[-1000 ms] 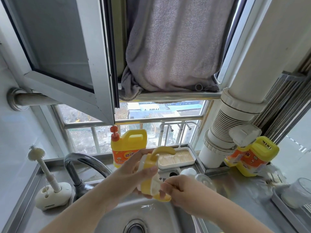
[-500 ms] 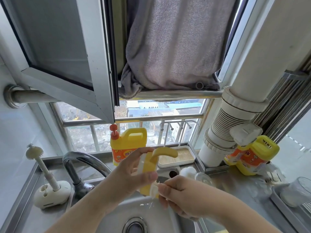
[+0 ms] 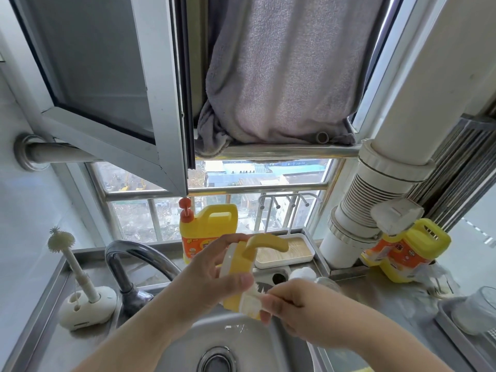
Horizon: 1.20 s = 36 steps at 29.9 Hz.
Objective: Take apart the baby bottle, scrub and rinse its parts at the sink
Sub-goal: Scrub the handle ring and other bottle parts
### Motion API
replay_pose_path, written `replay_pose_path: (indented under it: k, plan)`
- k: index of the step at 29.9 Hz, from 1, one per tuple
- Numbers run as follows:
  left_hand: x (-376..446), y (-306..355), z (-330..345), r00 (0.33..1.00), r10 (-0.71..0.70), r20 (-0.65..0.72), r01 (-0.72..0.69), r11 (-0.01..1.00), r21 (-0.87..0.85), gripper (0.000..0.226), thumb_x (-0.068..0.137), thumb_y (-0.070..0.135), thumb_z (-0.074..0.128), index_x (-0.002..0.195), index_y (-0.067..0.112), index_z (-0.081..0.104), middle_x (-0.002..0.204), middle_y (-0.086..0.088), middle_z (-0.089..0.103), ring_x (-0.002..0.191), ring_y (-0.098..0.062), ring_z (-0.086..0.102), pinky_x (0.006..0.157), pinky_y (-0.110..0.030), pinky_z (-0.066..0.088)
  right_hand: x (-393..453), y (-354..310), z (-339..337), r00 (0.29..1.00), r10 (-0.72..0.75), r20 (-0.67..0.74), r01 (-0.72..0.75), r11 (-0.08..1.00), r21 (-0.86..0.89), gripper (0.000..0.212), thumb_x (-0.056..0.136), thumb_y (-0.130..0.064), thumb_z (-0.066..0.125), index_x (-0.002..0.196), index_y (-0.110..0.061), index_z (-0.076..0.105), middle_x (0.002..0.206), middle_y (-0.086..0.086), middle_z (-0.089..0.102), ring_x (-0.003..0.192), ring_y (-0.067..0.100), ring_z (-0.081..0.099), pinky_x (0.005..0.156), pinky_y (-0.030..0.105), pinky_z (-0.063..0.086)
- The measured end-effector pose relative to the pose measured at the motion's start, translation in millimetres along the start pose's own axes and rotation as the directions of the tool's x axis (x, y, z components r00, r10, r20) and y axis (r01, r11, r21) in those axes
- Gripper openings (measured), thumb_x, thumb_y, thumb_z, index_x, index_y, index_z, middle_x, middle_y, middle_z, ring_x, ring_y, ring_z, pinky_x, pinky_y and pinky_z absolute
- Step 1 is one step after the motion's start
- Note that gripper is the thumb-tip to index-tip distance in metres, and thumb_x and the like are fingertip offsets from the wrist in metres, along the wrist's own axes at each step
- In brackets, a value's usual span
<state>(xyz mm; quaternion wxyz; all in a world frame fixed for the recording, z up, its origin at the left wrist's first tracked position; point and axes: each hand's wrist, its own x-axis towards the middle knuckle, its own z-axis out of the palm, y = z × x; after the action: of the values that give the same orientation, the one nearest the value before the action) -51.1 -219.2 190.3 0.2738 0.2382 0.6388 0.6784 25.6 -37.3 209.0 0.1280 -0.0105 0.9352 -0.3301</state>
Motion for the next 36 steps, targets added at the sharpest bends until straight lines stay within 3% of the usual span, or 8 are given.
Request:
replay_pose_path:
  k: [2,8,12,15,20,26,30,36]
  plan:
    - [0.8,-2.1,-0.1,1.0,-0.008,0.004,0.008,1.0,0.004,0.074,0.044,0.054,0.085,0.111,0.034,0.06,0.096,-0.009,0.063,0.083,-0.017,0.063,0.072,-0.029,0.052,-0.3,-4.0,-3.6,0.999,0.015,-0.039,-0.014,0.999,0.033,0.032,0.096,-0.048,0.038,0.086,-0.03,0.063,0.057,-0.008,0.048,0.053,0.004,0.046,0.053,0.015,0.035]
    - [-0.1,-0.9,-1.7,0.991,-0.127,0.037,0.131,0.974,-0.183,0.055,0.052,0.043,0.075,0.105,0.038,0.066,0.09,-0.005,0.067,0.072,-0.019,0.062,0.062,-0.034,0.048,10.9,9.1,-11.1,0.785,-0.479,-0.393,0.025,0.658,-0.752,0.015,0.085,-0.032,0.047,0.083,-0.025,0.06,0.054,-0.005,0.05,0.043,0.018,0.05,0.047,0.022,0.023]
    - [0.9,1.4,1.2,1.0,-0.019,-0.021,0.017,0.993,-0.116,0.054,0.052,0.046,0.078,0.104,0.037,0.064,0.087,-0.005,0.067,0.071,-0.018,0.062,0.057,-0.031,0.049,10.3,1.8,7.2,0.922,-0.172,-0.348,-0.005,0.892,-0.452,0.033,0.098,-0.046,0.03,0.092,-0.025,0.055,0.06,-0.008,0.055,0.053,0.003,0.052,0.047,0.021,0.033]
    - [0.2,-6.3,-2.2,0.998,0.066,-0.018,-0.066,0.998,-0.01,0.077,0.045,0.056,0.084,0.115,0.035,0.058,0.099,-0.013,0.063,0.083,-0.019,0.062,0.071,-0.031,0.051,3.0,-1.3,1.3,0.998,0.059,-0.006,-0.059,0.998,-0.028,0.031,0.096,-0.048,0.039,0.088,-0.031,0.064,0.045,-0.013,0.047,0.044,0.002,0.041,0.046,0.012,0.032]
    - [-0.7,-9.6,-6.0,0.993,0.077,0.089,-0.082,0.995,0.057,0.08,0.058,0.023,0.08,0.129,0.026,0.045,0.109,-0.013,0.062,0.09,-0.023,0.064,0.077,-0.033,0.051,-4.7,-11.4,-5.1,0.948,0.041,0.316,-0.25,0.711,0.657,0.037,0.096,-0.044,0.039,0.084,-0.018,0.064,0.048,-0.008,0.03,0.039,0.005,0.023,0.036,0.014,0.018]
    - [-1.0,-2.3,-15.5,0.992,-0.108,0.065,0.081,0.943,0.323,0.102,0.048,0.033,0.091,0.127,0.061,0.033,0.129,0.0,0.046,0.102,-0.026,0.063,0.088,-0.045,0.054,-5.2,-7.0,-1.1,0.94,0.055,0.338,-0.277,0.702,0.656,0.031,0.097,-0.038,0.043,0.08,-0.022,0.063,0.049,-0.007,0.03,0.04,0.007,0.021,0.035,0.015,0.016]
    - [-3.8,8.2,-9.8,0.975,-0.146,0.169,0.118,0.979,0.165,0.098,0.063,-0.007,0.078,0.129,0.055,0.038,0.123,-0.005,0.054,0.096,-0.042,0.063,0.087,-0.053,0.052,-3.8,-4.5,1.2,0.947,0.1,0.307,-0.271,0.761,0.589,0.036,0.097,-0.044,0.042,0.076,-0.026,0.065,0.052,-0.005,0.034,0.041,0.007,0.025,0.036,0.015,0.019]
    - [-7.2,19.8,-6.4,0.957,-0.137,0.256,0.222,0.913,-0.341,0.064,0.063,0.005,0.07,0.119,0.034,0.059,0.119,-0.019,0.058,0.095,-0.042,0.06,0.075,-0.044,0.054,-2.9,-3.1,1.5,0.967,0.137,0.214,-0.222,0.862,0.455,0.041,0.094,-0.05,0.041,0.062,-0.034,0.062,0.049,-0.01,0.043,0.04,0.007,0.032,0.041,0.019,0.027]
